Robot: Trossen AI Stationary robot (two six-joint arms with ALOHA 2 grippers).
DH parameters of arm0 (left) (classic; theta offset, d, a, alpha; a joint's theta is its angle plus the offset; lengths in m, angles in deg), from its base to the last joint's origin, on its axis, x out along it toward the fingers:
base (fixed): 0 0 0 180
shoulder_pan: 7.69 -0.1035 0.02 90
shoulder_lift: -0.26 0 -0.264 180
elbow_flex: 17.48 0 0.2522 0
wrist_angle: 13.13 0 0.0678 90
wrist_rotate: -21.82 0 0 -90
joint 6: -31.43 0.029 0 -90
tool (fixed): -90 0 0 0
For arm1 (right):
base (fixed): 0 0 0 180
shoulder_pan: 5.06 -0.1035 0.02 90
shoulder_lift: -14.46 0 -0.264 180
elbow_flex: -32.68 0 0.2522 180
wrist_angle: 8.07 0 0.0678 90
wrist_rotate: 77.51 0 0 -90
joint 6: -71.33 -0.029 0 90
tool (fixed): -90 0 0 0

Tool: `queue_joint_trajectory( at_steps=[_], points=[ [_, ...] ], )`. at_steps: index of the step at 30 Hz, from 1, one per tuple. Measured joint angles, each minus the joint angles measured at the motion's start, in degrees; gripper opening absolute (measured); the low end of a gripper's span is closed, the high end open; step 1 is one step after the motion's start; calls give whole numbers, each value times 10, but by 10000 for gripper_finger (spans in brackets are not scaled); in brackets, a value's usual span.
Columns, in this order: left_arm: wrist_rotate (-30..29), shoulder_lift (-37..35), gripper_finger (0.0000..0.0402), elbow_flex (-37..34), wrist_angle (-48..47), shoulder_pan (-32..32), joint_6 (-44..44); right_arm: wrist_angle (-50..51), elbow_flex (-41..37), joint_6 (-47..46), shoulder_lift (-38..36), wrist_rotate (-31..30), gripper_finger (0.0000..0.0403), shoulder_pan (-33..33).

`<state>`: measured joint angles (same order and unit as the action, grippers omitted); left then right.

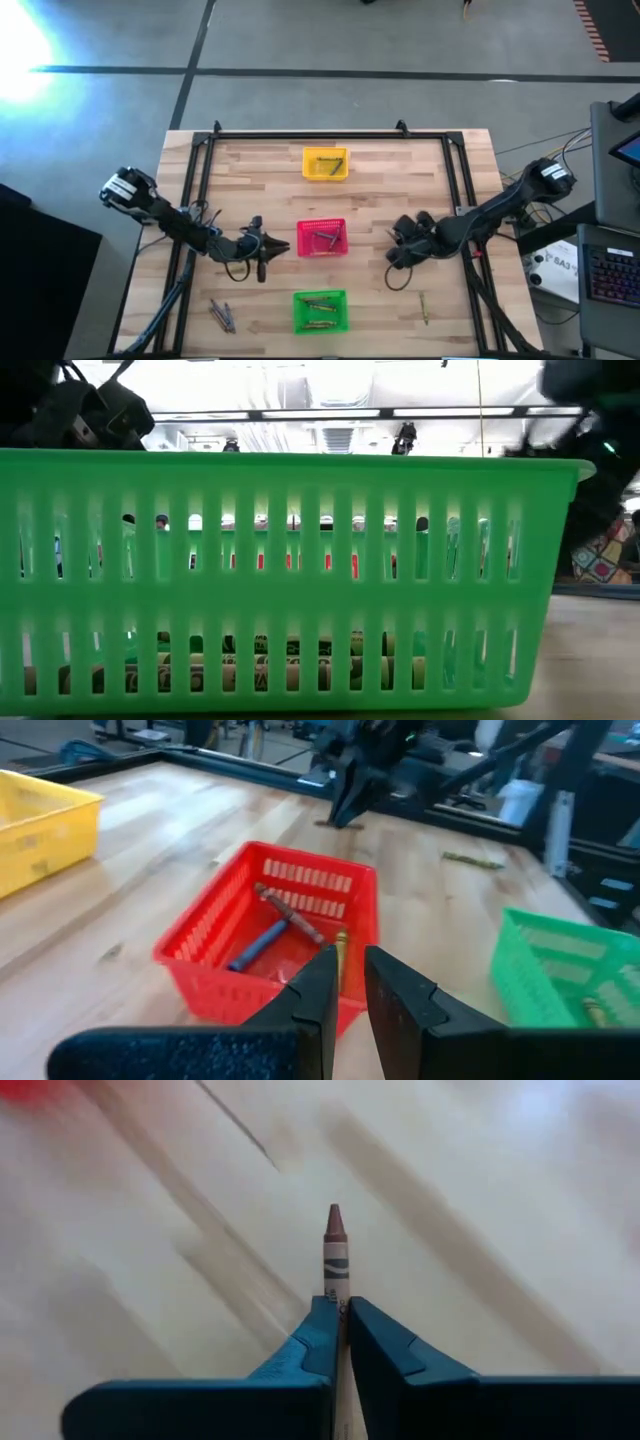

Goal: Sort crayons
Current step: Put the brown crayon into the yellow bin

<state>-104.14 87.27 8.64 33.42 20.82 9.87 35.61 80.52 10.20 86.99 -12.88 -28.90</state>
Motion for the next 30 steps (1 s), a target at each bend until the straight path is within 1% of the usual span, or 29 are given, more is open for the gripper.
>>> queue_joint_trajectory(
  at_steps=[3, 4, 6, 7, 10, 13, 15, 18, 20, 23, 27, 30],
  points=[
    [-17, 8, 37, 0, 0, -2, 0, -5, 35, 89, 0, -42, 13, 36],
    [-21, 11, 37, 0, 1, -2, 0, -22, 46, 123, 0, -54, 13, 53],
    [-23, 20, 37, 0, 1, -3, 0, -74, 63, 199, 0, -57, 13, 94],
    [-24, 24, 37, 1, 0, -3, -1, -104, 68, 240, 0, -47, 13, 116],
    [-24, 35, 37, 8, 1, -3, -6, -209, 80, 355, 10, 25, 13, 192],
    [-22, 46, 37, 15, 1, -2, -6, -279, 100, 429, 31, 103, 13, 266],
    [-13, 54, 37, 19, 1, -2, -11, -306, 120, 462, 54, 137, 13, 309],
    [20, 65, 37, 20, 1, -2, -36, -324, 161, 514, 107, 183, 13, 367],
    [40, 71, 37, 20, -2, -2, -49, -322, 200, 543, 151, 212, 13, 398],
    [51, 77, 37, 20, -4, -2, -55, -311, 267, 579, 219, 239, 13, 428],
    [51, 78, 37, 20, -3, -2, -59, -230, 373, 641, 293, 243, 15, 450],
    [51, 77, 37, 20, -3, -2, -60, -167, 444, 664, 334, 243, 31, 460]
  ],
)
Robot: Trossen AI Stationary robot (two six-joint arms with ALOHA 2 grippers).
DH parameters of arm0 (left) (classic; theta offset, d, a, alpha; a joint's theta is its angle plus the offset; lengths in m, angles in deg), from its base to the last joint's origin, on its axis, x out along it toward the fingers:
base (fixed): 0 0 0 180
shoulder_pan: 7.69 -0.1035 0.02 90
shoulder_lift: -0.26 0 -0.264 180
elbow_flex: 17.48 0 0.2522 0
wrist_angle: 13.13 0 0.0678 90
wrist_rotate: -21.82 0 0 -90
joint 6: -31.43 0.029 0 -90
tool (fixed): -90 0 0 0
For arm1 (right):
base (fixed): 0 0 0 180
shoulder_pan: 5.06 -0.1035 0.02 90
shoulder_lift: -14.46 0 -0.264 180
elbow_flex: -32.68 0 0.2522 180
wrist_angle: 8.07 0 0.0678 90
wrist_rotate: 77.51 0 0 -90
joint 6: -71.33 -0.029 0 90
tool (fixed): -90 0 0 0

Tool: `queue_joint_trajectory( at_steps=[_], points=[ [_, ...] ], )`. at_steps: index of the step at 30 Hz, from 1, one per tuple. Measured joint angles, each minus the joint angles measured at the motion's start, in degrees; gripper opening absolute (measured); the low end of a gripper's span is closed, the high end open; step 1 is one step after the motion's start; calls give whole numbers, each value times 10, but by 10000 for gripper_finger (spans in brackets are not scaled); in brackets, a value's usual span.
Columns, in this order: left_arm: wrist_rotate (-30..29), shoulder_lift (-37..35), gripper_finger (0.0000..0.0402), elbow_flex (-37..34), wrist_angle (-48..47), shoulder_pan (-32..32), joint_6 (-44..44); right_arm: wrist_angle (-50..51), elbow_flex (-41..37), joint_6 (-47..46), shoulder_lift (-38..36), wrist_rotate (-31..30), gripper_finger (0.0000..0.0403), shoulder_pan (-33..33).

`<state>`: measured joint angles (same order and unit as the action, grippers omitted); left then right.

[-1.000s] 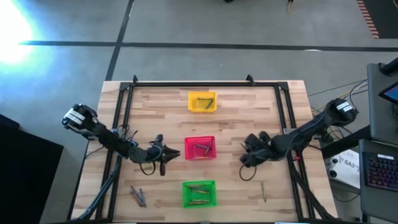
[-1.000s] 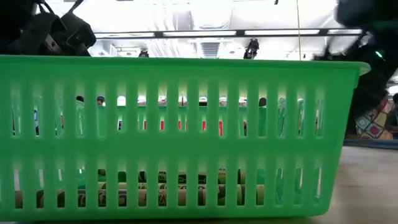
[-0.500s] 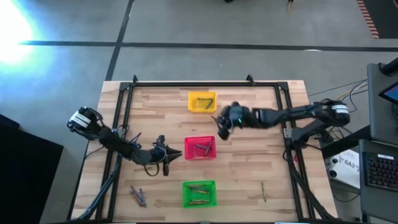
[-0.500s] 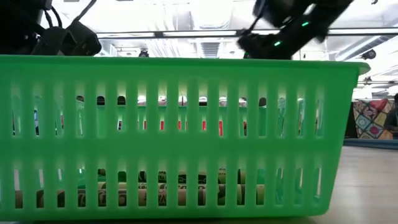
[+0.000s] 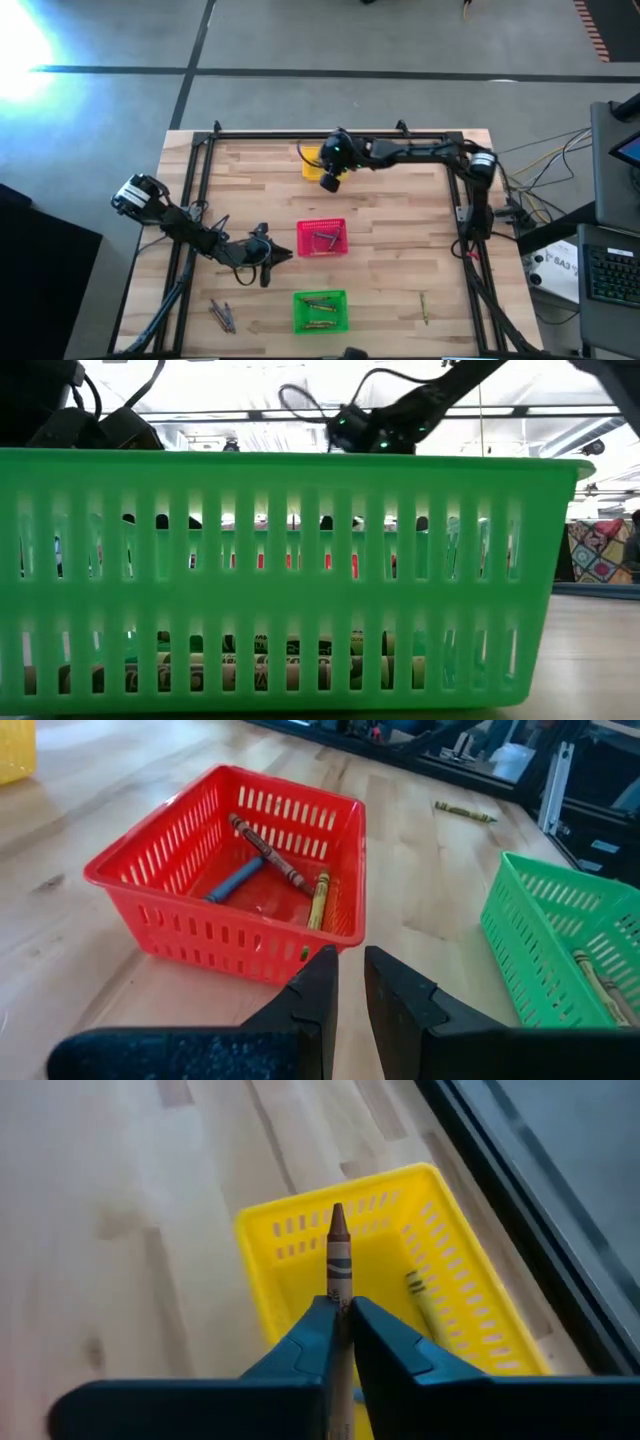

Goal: Sort crayons
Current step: Put the brown crayon into the yellow bin, then put the green crayon into the red bin

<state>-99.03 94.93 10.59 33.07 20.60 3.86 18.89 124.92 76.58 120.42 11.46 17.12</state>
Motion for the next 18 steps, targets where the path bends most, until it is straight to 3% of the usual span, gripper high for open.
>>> queue_joint_trajectory(
  at_steps=[10, 18],
  points=[
    [3, 0, 37, -1, -59, 0, -59, 115, 83, -14, 34, -4, 142, 4],
    [-1, -1, 37, -1, -61, 0, -85, 267, 61, -85, -59, -4, 152, -28]
  ],
)
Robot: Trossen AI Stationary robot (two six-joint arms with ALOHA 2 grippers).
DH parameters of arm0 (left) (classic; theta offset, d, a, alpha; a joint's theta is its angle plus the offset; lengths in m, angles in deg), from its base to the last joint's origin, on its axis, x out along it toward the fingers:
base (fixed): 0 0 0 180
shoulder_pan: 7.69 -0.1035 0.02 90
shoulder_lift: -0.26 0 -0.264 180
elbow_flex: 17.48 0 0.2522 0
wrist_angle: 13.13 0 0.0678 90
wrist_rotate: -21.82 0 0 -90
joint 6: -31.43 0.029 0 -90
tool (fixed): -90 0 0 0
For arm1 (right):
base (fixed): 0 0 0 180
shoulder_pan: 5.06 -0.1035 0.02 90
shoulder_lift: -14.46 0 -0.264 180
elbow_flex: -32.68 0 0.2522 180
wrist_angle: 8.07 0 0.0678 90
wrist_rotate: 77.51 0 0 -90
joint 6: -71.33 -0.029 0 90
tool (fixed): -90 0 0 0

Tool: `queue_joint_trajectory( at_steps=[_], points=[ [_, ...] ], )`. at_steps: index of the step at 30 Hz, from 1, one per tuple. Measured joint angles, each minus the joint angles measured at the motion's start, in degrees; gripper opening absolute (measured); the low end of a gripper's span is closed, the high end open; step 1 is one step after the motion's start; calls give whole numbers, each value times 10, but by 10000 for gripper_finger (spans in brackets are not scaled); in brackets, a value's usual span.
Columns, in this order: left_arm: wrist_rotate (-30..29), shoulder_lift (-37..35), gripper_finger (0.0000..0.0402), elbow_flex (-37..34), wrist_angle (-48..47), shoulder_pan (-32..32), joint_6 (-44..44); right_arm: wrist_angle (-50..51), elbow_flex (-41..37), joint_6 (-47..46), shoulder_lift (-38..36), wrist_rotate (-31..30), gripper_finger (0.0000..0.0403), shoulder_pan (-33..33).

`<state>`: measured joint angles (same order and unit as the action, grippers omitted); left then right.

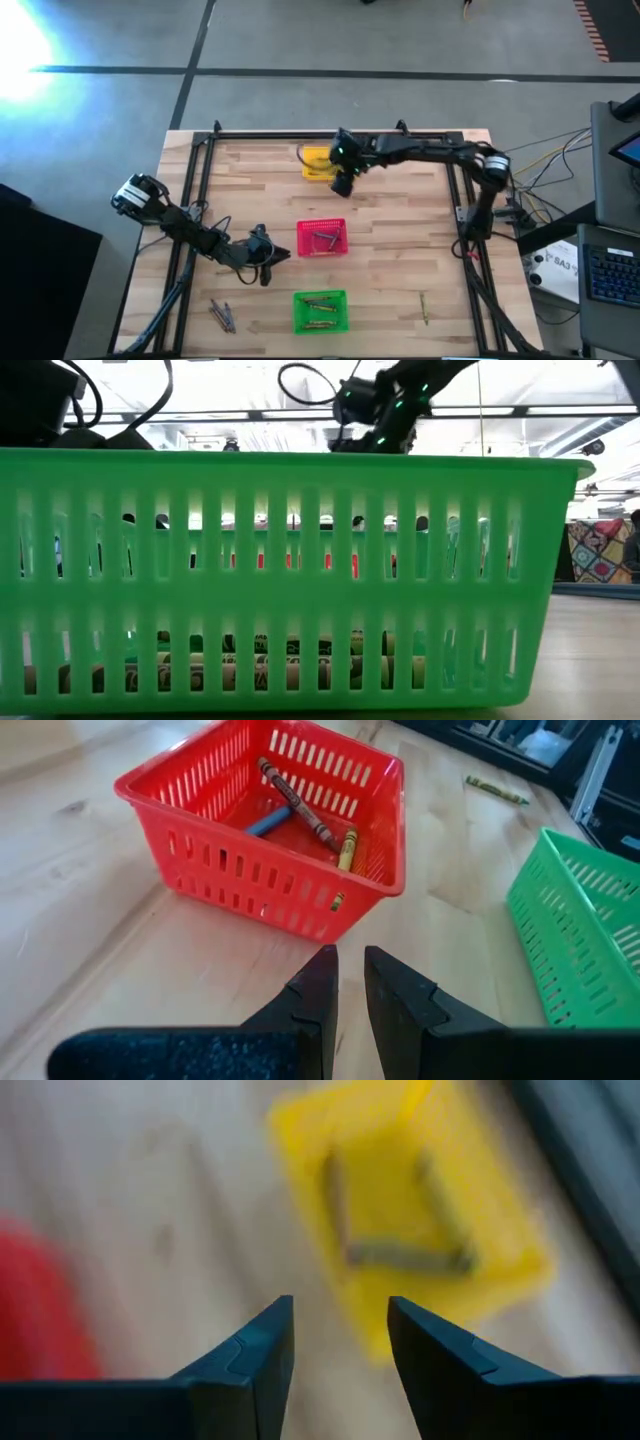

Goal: Sort crayons
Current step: Put the green crayon into the red bin

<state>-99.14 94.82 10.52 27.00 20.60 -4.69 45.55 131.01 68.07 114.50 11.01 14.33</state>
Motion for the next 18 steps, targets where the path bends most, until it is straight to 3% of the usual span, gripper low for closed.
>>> queue_joint_trajectory(
  at_steps=[8, 15, 18],
  points=[
    [-12, 10, 37, 1, 0, 0, -7, 91, -123, -142, -120, 0, 124, -106],
    [-26, 32, 37, 23, -2, -1, -7, 229, -195, -329, -203, 0, 93, -202],
    [-26, 35, 37, 34, -14, -1, -6, 239, -237, -396, -239, 0, 80, -251]
  ],
)
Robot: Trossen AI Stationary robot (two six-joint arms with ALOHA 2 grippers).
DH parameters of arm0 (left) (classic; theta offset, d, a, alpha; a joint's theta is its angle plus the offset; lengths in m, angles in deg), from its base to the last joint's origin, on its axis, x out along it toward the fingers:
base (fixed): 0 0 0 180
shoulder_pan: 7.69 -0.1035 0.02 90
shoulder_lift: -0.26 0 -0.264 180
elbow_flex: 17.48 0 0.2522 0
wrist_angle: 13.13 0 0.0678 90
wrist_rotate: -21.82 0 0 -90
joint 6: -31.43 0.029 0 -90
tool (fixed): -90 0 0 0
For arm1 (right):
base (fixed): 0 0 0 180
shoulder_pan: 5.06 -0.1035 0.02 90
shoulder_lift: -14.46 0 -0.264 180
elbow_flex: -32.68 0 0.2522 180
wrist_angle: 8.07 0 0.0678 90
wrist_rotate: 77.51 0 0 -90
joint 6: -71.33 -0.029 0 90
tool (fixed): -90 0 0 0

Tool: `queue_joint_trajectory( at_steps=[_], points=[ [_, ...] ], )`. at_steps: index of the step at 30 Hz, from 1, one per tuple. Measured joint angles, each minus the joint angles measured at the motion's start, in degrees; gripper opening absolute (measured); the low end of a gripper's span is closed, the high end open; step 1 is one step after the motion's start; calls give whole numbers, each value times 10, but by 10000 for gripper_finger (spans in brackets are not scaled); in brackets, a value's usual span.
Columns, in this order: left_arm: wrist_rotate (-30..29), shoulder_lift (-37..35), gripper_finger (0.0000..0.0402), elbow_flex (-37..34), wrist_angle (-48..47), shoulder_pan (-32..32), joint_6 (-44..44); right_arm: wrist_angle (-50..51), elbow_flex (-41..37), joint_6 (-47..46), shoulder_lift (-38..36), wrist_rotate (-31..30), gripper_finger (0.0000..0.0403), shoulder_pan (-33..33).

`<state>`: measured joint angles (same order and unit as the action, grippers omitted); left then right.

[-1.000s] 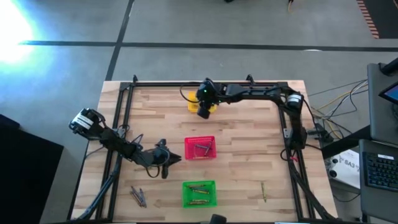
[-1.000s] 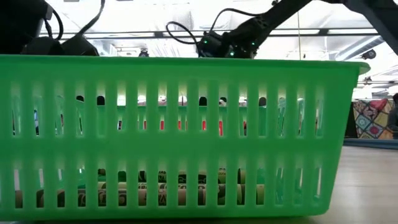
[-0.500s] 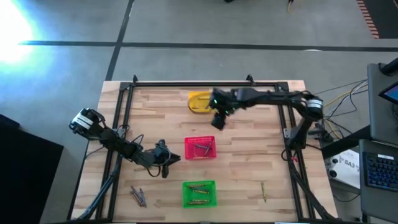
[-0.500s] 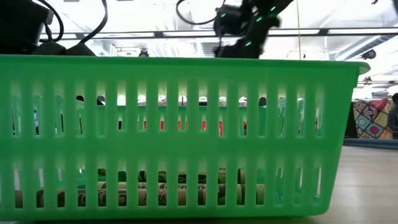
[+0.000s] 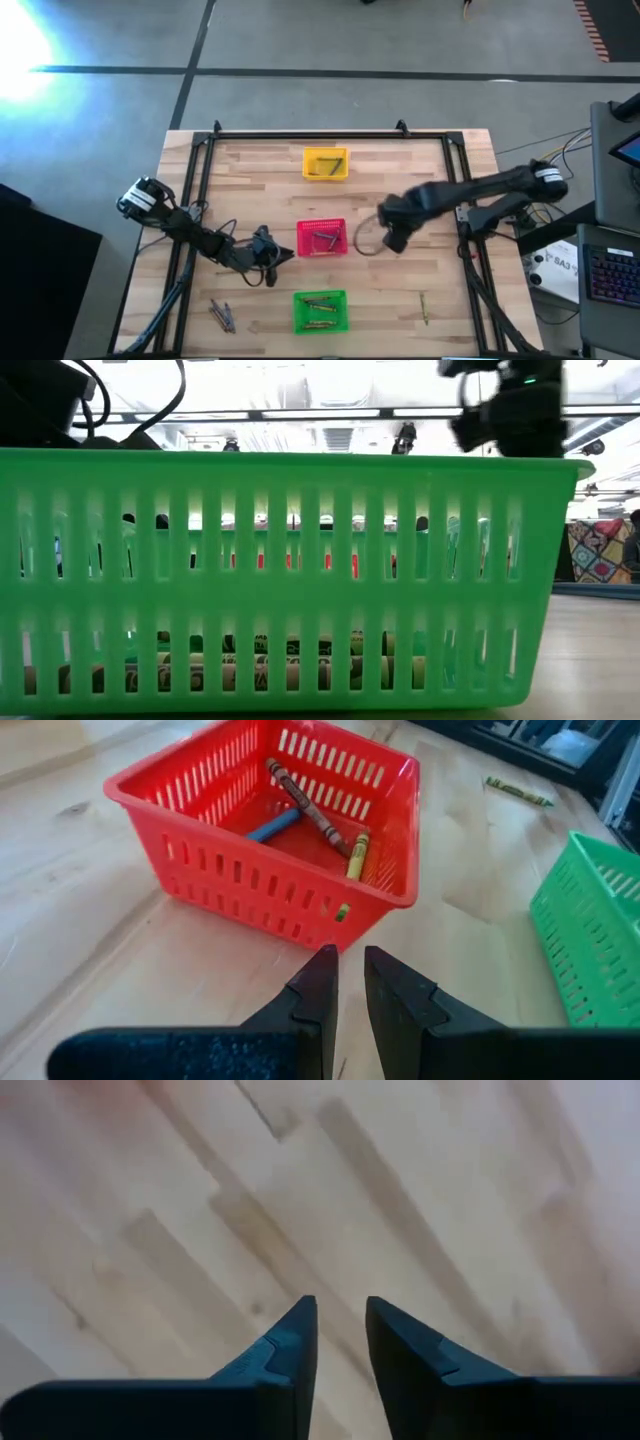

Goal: Sort crayons
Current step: Put the green crayon into the red bin

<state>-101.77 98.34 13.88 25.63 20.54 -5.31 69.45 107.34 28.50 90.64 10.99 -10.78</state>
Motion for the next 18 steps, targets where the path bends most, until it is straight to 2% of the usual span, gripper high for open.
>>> queue_joint_trajectory(
  at_steps=[6, 12, 18],
  points=[
    [-5, -1, 37, 14, -33, -2, 1, -3, -72, -150, -36, 2, 78, -100],
    [-60, -3, 37, 15, -40, -3, -17, -13, -91, -309, -31, 6, 100, -181],
    [-63, -4, 50, 15, -39, -3, -24, -29, -93, -384, -8, -17, 103, -265]
  ],
)
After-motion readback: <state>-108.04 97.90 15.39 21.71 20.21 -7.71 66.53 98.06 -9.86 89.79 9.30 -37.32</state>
